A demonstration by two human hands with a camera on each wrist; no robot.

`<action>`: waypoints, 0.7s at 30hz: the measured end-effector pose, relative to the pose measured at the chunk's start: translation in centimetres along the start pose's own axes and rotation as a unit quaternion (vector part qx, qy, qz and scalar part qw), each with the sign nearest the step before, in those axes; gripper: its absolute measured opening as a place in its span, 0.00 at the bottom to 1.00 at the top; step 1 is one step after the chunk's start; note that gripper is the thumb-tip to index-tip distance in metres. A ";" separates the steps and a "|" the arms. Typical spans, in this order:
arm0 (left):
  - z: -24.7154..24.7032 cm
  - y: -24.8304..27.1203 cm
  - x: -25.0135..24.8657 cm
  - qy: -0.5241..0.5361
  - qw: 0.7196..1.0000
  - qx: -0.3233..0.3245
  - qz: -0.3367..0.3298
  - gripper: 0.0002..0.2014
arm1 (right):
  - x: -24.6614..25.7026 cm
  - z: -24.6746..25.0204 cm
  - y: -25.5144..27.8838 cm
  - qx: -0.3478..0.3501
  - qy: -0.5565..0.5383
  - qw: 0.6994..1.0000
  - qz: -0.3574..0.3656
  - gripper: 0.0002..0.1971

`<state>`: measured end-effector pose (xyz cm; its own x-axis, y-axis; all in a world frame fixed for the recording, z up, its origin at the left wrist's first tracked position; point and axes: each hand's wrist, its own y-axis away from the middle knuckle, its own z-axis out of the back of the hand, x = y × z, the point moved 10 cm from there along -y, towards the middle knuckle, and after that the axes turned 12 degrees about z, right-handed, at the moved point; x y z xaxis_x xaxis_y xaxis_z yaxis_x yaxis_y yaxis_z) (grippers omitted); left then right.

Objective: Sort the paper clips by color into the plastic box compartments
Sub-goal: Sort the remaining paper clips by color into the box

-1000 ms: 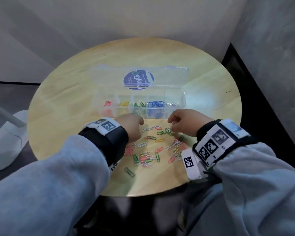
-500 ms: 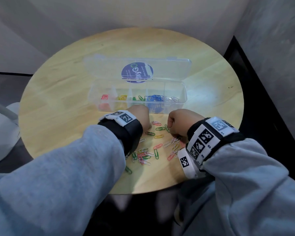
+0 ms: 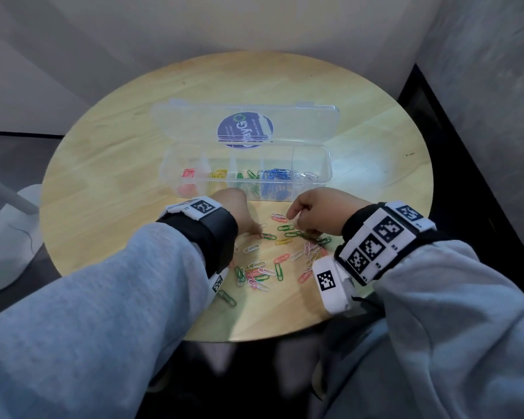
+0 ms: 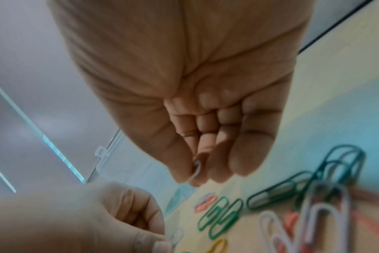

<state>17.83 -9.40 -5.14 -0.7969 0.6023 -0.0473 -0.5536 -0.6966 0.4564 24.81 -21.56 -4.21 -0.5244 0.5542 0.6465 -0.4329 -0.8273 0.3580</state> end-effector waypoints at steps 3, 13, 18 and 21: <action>-0.3 -0.3 -0.1 -0.012 1.000 0.013 -0.002 0.23 | -0.1 -1.2 0.0 0.025 -0.142 0.989 -0.028 0.11; -0.9 0.3 -0.3 -0.024 0.998 0.042 -0.030 0.19 | 1.1 -1.1 -1.3 0.000 -0.008 1.000 0.003 0.09; -0.9 0.6 -0.4 -0.016 0.997 0.049 -0.056 0.12 | 2.3 -1.3 -2.1 -0.005 0.106 0.994 0.011 0.06; -0.8 0.8 -0.2 0.011 0.996 0.051 -0.074 0.08 | 2.5 -1.4 -2.3 0.004 0.140 0.990 -0.005 0.10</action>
<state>17.35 -10.44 -5.46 -0.7138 0.6861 -0.1404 -0.6394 -0.5567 0.5304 23.45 -18.14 -4.40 -0.7038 0.5649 0.4306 -0.4334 -0.8218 0.3698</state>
